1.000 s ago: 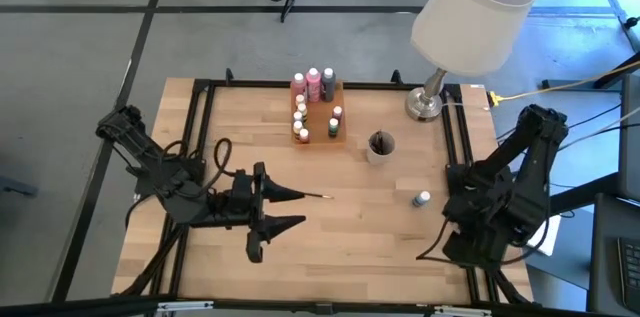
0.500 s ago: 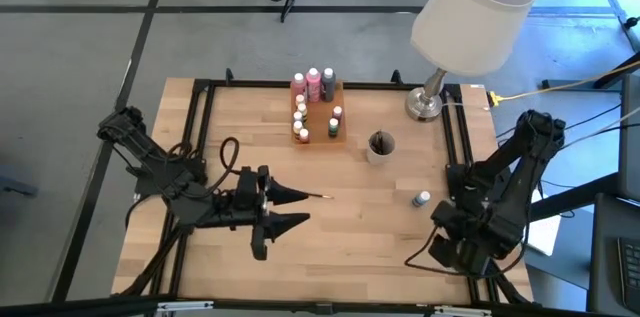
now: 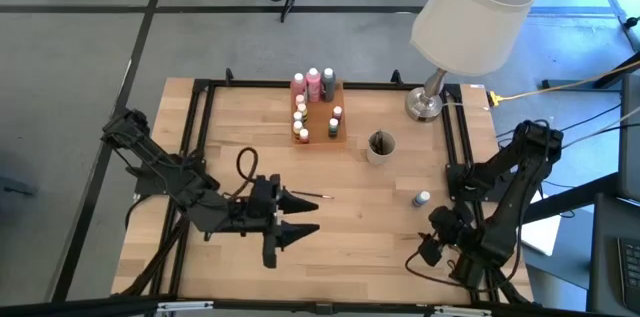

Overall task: Pick & Place Paint Supplies
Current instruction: Put the blue paint bottle into the orange bin

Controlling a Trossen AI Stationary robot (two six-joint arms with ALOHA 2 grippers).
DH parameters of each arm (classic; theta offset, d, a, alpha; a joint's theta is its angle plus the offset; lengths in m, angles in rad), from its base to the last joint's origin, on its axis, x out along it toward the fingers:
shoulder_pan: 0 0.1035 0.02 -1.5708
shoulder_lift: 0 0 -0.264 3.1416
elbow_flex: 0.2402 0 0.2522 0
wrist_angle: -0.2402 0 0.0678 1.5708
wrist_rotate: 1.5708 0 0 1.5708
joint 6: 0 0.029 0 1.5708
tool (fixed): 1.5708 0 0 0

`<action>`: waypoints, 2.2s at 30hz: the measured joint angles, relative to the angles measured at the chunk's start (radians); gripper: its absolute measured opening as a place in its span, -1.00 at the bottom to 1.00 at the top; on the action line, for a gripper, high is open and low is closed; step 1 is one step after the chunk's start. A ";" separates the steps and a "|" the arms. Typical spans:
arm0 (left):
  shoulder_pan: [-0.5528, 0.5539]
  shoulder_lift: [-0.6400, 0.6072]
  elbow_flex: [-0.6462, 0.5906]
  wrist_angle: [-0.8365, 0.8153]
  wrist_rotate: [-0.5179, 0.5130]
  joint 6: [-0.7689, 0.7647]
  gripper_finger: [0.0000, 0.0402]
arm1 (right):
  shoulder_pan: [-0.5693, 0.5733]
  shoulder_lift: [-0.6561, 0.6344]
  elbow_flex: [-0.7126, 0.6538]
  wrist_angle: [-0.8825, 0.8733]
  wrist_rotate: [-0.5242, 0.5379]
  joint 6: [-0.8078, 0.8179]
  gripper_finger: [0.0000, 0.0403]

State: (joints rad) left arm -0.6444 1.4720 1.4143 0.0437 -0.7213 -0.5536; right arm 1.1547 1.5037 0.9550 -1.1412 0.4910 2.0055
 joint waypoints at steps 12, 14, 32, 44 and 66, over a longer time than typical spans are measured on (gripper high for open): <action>0.008 -0.073 0.000 0.010 0.122 0.173 0.10 | -0.028 0.027 0.000 0.063 -0.105 -0.016 0.39; 0.018 -0.098 0.000 0.005 0.137 0.196 0.10 | -0.043 0.027 0.000 0.037 -0.111 0.030 0.38; 0.039 -0.339 0.000 -0.100 0.197 0.279 0.10 | -0.207 0.027 -0.053 0.034 -0.155 0.208 0.36; 0.039 -0.357 0.000 -0.080 0.136 0.205 0.10 | -0.274 0.027 -0.053 0.022 -0.152 0.119 0.50; 0.038 -0.356 0.000 -0.071 0.142 0.198 0.10 | -0.300 0.215 -0.054 -0.013 -0.131 0.110 0.65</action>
State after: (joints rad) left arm -0.6064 1.1160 1.4147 -0.0276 -0.5797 -0.3558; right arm 0.8549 1.7187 0.9012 -1.1542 0.3601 2.1158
